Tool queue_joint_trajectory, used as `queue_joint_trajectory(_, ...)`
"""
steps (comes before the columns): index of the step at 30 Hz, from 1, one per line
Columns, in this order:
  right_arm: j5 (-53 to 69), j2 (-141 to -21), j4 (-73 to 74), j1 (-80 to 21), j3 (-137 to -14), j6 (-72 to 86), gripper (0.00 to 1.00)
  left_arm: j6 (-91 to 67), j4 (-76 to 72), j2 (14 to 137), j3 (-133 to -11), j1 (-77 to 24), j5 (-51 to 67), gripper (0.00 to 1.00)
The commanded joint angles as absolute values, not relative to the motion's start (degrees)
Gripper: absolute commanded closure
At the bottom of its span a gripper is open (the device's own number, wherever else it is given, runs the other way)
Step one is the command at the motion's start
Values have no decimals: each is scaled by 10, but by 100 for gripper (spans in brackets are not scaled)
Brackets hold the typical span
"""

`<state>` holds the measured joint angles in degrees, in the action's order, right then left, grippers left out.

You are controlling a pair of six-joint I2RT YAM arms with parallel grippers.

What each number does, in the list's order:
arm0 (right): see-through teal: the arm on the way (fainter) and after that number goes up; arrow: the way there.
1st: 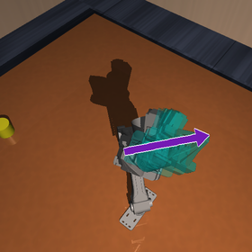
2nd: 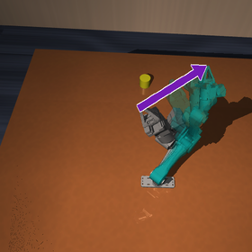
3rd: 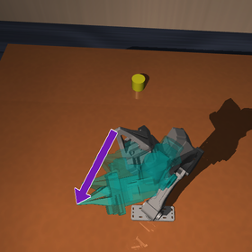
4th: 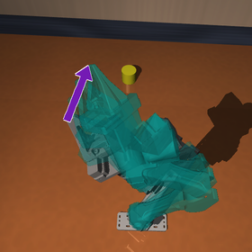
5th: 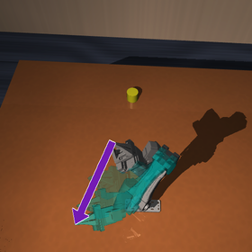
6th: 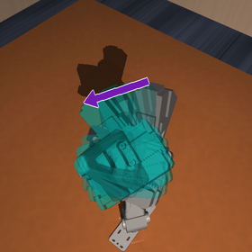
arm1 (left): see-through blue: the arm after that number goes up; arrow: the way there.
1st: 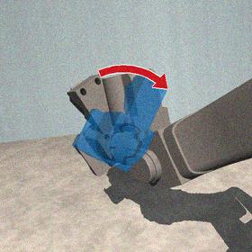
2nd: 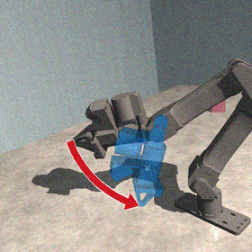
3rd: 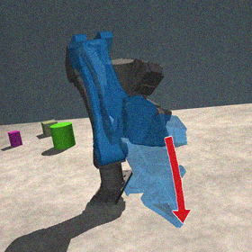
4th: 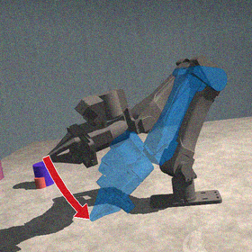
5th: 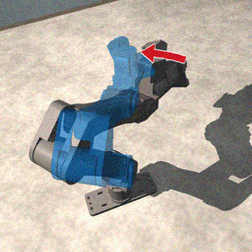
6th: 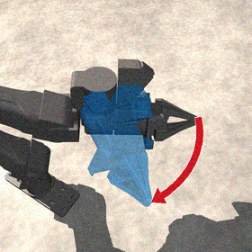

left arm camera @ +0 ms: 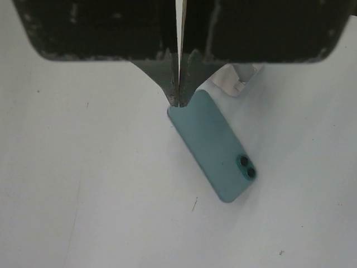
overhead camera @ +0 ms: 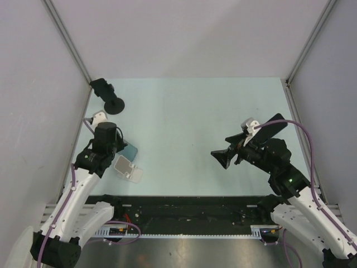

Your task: Remove the phone from the phone stand

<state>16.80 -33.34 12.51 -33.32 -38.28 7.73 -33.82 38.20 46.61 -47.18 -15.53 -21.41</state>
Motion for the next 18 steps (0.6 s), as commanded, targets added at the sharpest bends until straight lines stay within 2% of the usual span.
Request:
queue_joint_trajectory(1,192,-346,95,-340,-384,89,0,-312,370,469,-470,-158,-192,100)
queue_joint_trajectory(2,196,-349,95,-339,-384,89,0,-313,370,468,-469,-158,-193,100)
queue_joint_trajectory(4,200,-355,97,-342,-384,91,0,-319,369,458,-469,-157,-205,88)
queue_joint_trajectory(5,200,-357,99,-342,-384,91,0,-323,370,454,-469,-157,-211,80)
queue_joint_trajectory(6,199,-363,103,-344,-384,91,0,-329,370,450,-470,-156,-221,63)
queue_joint_trajectory(8,196,-373,112,-345,-384,91,0,-335,370,451,-474,-148,-227,49)
queue_joint_trajectory(9,195,-380,114,-344,-384,93,0,-340,369,453,-475,-143,-228,39)
queue_joint_trajectory(11,194,-386,120,-345,-384,99,0,-345,371,474,-481,-128,-226,31)
queue_joint_trajectory(12,192,-392,123,-345,-384,102,0,-350,371,486,-483,-121,-225,22)
queue_joint_trajectory(15,187,-400,129,-345,-384,107,0,-357,370,536,-497,-96,-219,11)
queue_joint_trajectory(17,178,-408,137,-347,-384,112,0,-357,371,585,-515,-79,-218,9)
queue_joint_trajectory(18,156,-410,141,-346,-384,119,0,-360,371,600,-520,-74,-220,4)
